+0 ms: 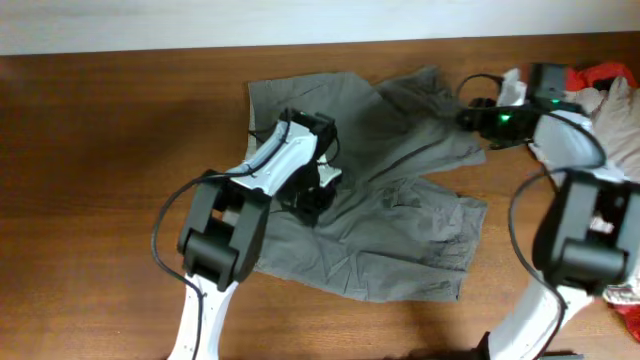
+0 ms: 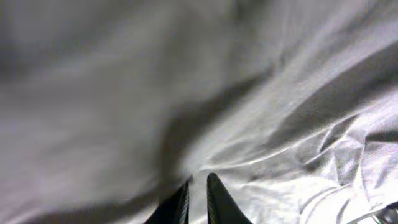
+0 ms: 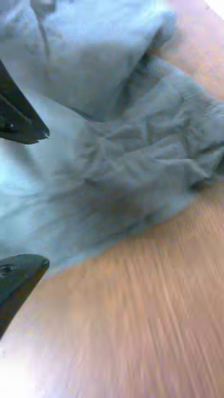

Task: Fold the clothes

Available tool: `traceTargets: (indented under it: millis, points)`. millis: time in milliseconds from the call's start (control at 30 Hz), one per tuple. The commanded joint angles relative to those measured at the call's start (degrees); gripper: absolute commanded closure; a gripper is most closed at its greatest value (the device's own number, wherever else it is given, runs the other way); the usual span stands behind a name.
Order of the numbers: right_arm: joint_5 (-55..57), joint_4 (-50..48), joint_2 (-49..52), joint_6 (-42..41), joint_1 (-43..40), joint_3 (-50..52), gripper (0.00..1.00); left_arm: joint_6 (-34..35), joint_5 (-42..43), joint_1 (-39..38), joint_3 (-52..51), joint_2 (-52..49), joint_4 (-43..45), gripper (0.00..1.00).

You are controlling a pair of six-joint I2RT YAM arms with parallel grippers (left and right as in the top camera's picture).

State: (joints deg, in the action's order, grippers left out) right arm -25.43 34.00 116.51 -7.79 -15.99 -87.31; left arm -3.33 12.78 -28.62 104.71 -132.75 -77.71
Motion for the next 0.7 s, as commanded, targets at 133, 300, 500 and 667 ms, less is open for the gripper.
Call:
traceTargets:
  millis: [133, 300, 500, 667]
  points:
    - [6.23, 10.97, -22.43, 3.06, -0.9, -1.18, 0.36, 1.22, -11.23, 4.87, 9.09, 16.02, -0.76, 0.76]
    - [6.23, 21.4, -37.09, 2.45, -0.9, -1.18, 0.29, 1.27, -13.07, 8.7, 9.51, 27.12, -1.29, 0.68]
    - [6.21, 35.56, -46.99, -2.43, -0.9, -1.16, 0.28, 4.04, -13.03, 12.26, 9.51, 35.45, -5.25, 0.64]
    - [6.25, 50.88, -49.29, -2.75, -0.9, -1.11, 0.28, 4.02, -13.03, 12.66, 9.29, 36.89, -10.12, 0.64]
